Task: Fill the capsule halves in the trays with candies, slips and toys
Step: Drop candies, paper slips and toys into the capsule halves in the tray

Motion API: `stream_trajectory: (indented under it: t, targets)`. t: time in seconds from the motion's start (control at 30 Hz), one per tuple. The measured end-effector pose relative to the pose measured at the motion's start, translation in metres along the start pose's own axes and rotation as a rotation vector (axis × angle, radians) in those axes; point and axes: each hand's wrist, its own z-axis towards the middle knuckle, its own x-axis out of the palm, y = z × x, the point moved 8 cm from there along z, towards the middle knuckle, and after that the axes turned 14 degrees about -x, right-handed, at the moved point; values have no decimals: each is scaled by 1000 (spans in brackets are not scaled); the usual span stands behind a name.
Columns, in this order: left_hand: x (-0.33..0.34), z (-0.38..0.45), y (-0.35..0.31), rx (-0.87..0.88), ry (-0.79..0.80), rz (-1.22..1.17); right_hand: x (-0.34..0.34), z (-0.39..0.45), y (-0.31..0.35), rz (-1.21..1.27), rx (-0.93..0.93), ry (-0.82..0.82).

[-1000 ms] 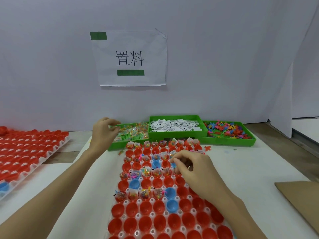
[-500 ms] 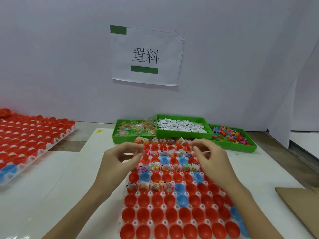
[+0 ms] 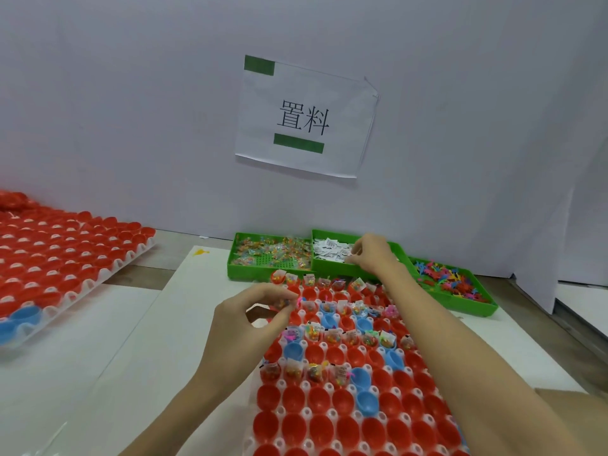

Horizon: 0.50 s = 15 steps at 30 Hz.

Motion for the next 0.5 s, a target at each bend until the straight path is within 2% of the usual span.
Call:
stream_trajectory:
  t: [0.1, 0.2, 0.33, 0.5]
  targets:
    - [0, 2, 1, -9, 5, -1, 4, 12, -7, -52, 74, 54]
    - [0, 3, 2, -15, 2, 6, 4, 19, -5, -69, 53, 59]
    - [2, 2, 1, -8, 12, 14, -1, 16, -7, -52, 14, -28]
    - [4, 2, 2, -16, 26, 42, -12, 0, -19, 91, -10, -160]
